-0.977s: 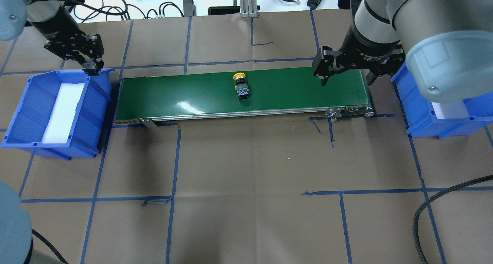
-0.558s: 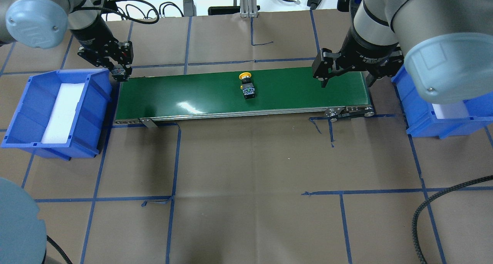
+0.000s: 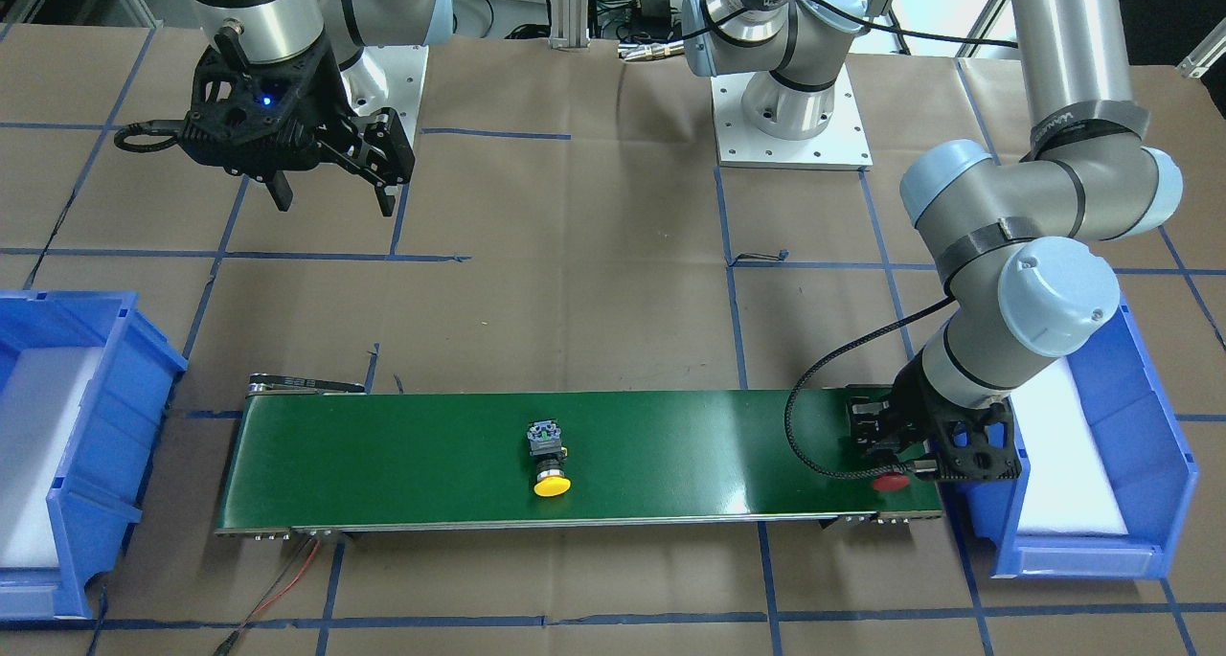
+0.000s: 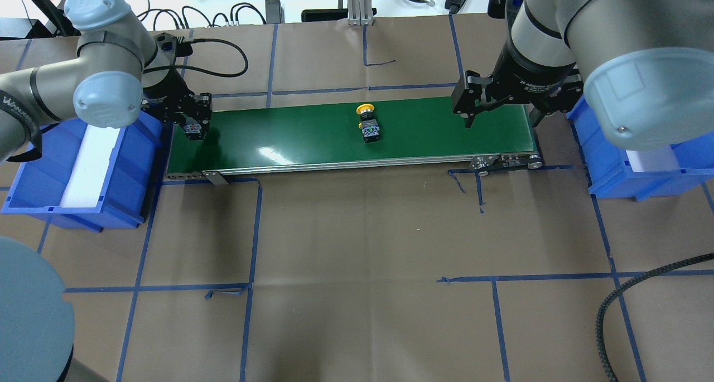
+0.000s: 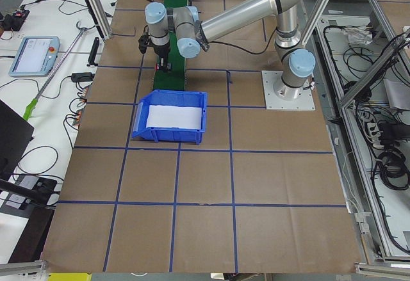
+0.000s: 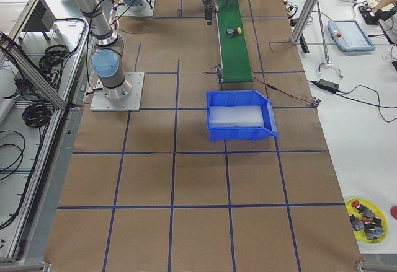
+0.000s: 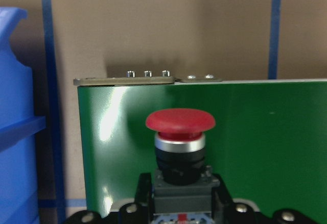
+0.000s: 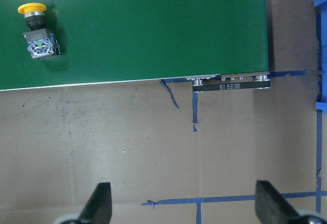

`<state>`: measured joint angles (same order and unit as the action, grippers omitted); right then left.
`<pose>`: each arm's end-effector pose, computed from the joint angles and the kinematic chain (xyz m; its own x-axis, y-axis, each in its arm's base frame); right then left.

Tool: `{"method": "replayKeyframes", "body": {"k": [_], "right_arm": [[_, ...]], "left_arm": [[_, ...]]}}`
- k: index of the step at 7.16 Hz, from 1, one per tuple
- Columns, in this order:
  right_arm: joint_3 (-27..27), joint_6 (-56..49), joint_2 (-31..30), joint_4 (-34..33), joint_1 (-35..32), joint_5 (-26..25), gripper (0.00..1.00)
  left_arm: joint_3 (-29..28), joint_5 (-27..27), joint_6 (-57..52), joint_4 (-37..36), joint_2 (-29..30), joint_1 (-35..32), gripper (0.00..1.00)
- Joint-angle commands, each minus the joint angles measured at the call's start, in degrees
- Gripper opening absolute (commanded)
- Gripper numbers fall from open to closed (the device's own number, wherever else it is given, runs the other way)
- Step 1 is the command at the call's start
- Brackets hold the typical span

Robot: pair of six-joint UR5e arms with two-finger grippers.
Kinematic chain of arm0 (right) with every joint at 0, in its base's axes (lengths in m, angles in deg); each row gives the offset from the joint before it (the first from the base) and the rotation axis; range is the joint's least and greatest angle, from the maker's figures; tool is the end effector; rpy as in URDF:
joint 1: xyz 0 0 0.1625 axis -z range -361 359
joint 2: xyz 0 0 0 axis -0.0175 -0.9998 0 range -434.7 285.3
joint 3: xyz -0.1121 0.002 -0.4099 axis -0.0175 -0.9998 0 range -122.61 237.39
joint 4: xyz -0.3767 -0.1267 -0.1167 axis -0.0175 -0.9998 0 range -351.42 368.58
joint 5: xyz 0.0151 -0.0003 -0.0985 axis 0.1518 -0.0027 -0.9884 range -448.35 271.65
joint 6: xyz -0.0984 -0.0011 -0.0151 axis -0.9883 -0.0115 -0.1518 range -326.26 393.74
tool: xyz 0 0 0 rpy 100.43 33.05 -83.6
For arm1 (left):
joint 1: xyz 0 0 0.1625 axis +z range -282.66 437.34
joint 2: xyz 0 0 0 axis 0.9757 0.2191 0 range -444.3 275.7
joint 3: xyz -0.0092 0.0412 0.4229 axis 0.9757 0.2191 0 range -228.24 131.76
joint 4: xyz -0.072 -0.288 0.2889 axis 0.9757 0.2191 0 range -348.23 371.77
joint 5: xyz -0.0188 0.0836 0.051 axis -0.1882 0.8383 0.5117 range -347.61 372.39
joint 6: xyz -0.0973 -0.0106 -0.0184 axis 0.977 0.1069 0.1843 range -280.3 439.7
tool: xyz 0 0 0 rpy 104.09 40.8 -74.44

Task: Transport two buttons from left to right
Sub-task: 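Lift the red button and place it on the conveyor belt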

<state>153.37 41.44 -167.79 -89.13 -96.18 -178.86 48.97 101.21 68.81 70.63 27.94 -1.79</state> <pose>0.1749 -0.4626 0.4763 -0.9990 0.0442 -0.0025 0.0442 0.9955 -0.0844 -0.0190 -0.6196 0.2664 -0.9999 0.0010 0.0146 0.0005 0.9995 -0.0326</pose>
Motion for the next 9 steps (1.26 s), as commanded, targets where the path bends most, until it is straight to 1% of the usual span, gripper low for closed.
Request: {"method": "replayKeyframes", "body": {"k": [1, 2, 3, 4, 6, 7, 9], "right_arm": [[0.0, -0.06, -0.08, 0.15, 0.0, 0.06, 1.0], [0.0, 0.03, 0.01, 0.15, 0.0, 0.07, 1.0], [0.09, 0.2, 0.01, 0.15, 0.0, 0.07, 1.0], [0.0, -0.14, 0.01, 0.33, 0.0, 0.15, 1.0], [0.26, 0.38, -0.87, 0.33, 0.09, 0.15, 1.0], [0.27, 0.29, -0.87, 0.07, 0.09, -0.02, 1.0], [0.35, -0.23, 0.18, -0.81, 0.17, -0.37, 1.0]], "left_arm": [[1.92, 0.47, -0.01, -2.35, -0.09, 0.12, 0.06], [2.01, 1.52, -0.01, -2.26, -0.09, 0.12, 0.11], [2.19, 1.44, -0.01, -2.26, 0.0, 0.12, 0.72], [2.28, 1.44, -0.01, -2.26, -0.09, 0.12, 0.99], [0.18, 1.44, 0.34, -0.78, -0.96, 0.12, 1.0], [-1.4, 1.27, 0.78, 2.71, -2.45, -0.05, 1.0], [-5.96, 0.74, 0.96, 16.38, -7.36, -1.19, 1.0]]}}
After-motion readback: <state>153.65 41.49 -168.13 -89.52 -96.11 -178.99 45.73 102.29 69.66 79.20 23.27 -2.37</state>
